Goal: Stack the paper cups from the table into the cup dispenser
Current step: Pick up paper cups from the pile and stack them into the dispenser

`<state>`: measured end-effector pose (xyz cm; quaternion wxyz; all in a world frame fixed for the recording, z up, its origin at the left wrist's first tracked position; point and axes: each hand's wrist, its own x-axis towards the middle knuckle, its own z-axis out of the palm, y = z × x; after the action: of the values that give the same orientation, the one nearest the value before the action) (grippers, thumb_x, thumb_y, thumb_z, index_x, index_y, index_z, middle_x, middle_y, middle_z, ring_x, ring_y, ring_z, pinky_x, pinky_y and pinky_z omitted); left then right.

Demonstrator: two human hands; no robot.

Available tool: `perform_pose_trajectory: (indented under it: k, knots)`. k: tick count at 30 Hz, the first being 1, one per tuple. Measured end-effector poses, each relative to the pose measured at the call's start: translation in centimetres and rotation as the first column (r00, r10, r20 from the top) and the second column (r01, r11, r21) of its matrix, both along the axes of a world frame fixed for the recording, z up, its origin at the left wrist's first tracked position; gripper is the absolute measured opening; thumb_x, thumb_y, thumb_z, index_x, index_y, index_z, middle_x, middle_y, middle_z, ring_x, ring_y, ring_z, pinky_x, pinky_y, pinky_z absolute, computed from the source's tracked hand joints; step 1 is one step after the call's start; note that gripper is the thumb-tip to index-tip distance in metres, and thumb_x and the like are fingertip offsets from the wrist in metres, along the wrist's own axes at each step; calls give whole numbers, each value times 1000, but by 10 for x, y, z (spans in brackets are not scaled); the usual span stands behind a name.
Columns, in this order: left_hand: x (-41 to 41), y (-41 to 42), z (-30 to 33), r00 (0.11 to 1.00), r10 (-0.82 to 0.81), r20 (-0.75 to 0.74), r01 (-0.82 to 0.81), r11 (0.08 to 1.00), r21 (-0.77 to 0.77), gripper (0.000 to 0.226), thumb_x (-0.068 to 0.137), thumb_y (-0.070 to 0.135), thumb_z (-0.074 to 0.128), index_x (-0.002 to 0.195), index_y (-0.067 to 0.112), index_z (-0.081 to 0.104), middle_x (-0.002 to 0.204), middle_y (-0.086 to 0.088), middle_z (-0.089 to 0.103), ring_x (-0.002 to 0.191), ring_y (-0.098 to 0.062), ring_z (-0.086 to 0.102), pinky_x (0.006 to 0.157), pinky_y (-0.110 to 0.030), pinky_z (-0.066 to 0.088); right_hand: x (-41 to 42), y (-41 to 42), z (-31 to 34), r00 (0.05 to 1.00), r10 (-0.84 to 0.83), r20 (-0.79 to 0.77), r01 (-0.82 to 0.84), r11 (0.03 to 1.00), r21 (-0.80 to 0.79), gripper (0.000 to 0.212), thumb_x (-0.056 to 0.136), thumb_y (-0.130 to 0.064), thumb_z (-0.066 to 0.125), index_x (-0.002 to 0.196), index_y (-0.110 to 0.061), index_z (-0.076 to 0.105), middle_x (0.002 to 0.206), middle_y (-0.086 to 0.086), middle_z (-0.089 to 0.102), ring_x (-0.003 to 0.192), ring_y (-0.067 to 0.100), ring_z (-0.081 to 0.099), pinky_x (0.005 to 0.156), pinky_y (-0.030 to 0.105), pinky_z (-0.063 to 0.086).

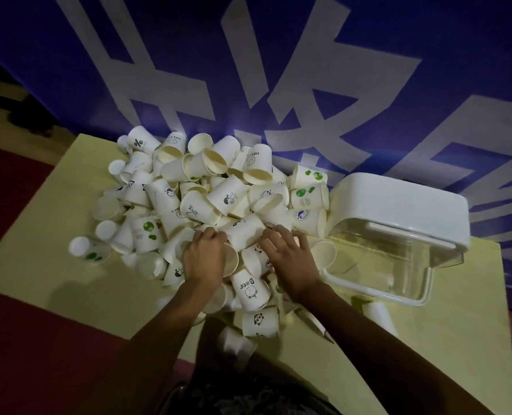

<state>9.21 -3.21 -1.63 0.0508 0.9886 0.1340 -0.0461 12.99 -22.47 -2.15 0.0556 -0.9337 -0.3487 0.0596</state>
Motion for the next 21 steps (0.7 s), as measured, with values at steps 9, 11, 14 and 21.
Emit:
perform_pose_trajectory:
  k: [9,11,14,21]
  knots:
    - [-8,5,39,962,127,240,-91,984,-155,18,81,7,64,97,15,67,93,-5,64,82,-28,61,59,-33,43,0,-19,6,989,-88,115,66,981,180,59,56,-2,69,113,-15,60,109,5,61,98,29,59,88,43,44]
    - [-11,5,41,957,146,249,-99,976,-193,17,82,6,63,97,15,62,89,-6,62,78,-30,61,59,-35,43,-1,-17,4,990,-95,103,75,981,181,61,56,-1,69,115,-14,60,109,6,61,96,30,59,85,43,46]
    - [-16,7,45,952,128,278,-58,968,-245,19,80,1,62,92,12,51,87,-7,56,71,-31,57,54,-36,42,-1,-9,3,993,-101,63,94,989,115,71,54,-3,76,122,-13,59,108,8,62,94,33,58,76,43,47]
    - [-30,20,51,936,173,308,0,872,-490,19,78,2,64,79,19,55,98,7,51,69,-12,56,61,-28,42,-21,2,37,874,-419,-248,478,836,270,73,74,-34,63,142,-32,35,118,-1,61,105,28,57,85,42,49]
